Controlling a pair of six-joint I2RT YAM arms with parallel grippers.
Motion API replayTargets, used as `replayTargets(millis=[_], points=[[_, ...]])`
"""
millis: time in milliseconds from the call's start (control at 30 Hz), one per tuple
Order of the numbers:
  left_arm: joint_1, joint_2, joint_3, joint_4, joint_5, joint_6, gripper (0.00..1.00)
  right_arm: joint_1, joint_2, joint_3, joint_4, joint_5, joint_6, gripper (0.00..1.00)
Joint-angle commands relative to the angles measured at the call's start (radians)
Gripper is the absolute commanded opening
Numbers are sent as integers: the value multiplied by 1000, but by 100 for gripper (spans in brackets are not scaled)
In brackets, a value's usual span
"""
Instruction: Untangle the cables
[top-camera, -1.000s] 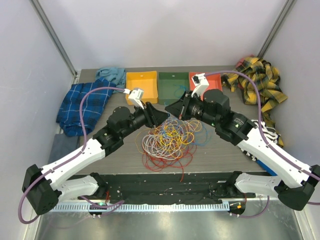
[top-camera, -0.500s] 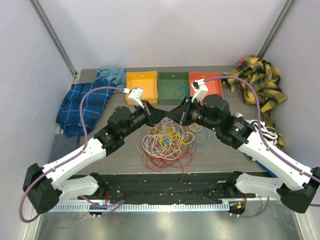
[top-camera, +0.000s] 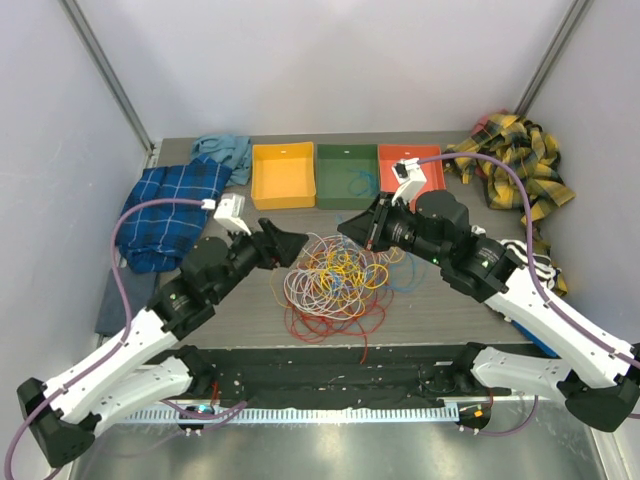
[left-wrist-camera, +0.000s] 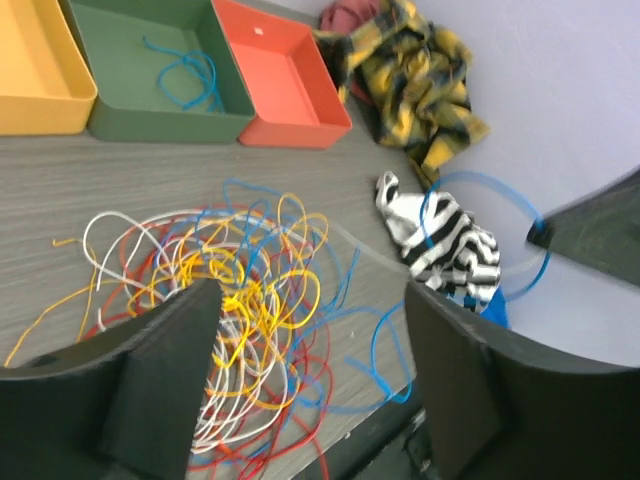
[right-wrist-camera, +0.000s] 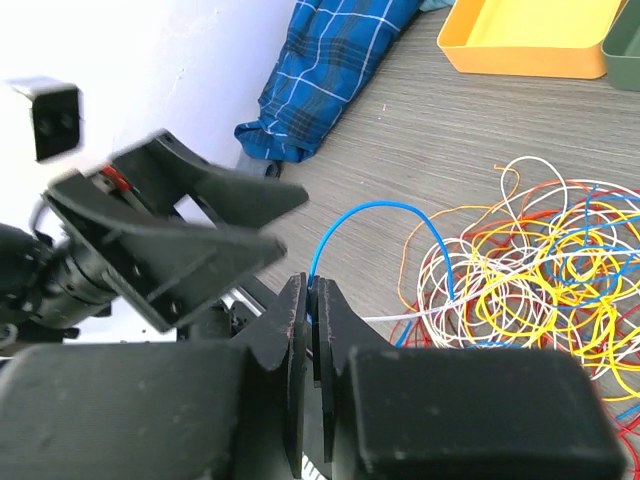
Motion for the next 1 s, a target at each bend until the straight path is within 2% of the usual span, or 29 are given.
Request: replayTargets(millis=[0,33,67,100,267,400,667,967], points=[[-4,-55,-89,14,113,-30,83,7,-18,50,31,21,-14,9],[-10,-54,-103,39,203,-47,85,7,-16,47,42,21,-12,9],[-17,-46,-130,86,231,-68,86,7,-15,47,50,21,-1,9],[-54,-40,-140,106,248,-68,94,7,-10,44,67,21,3,9],[-207,1,-184,191,137,20,95,6,5,42,99,77,26,9],[-305,26,-199,222,60,167,95,7,19,73,101,88,28,9],[-347,107,-186,211,-162,292,89,6,22,117,96,84,49,9],[-349,207,-126,315,-290,387,87,7,25,145,111,38,66,9]])
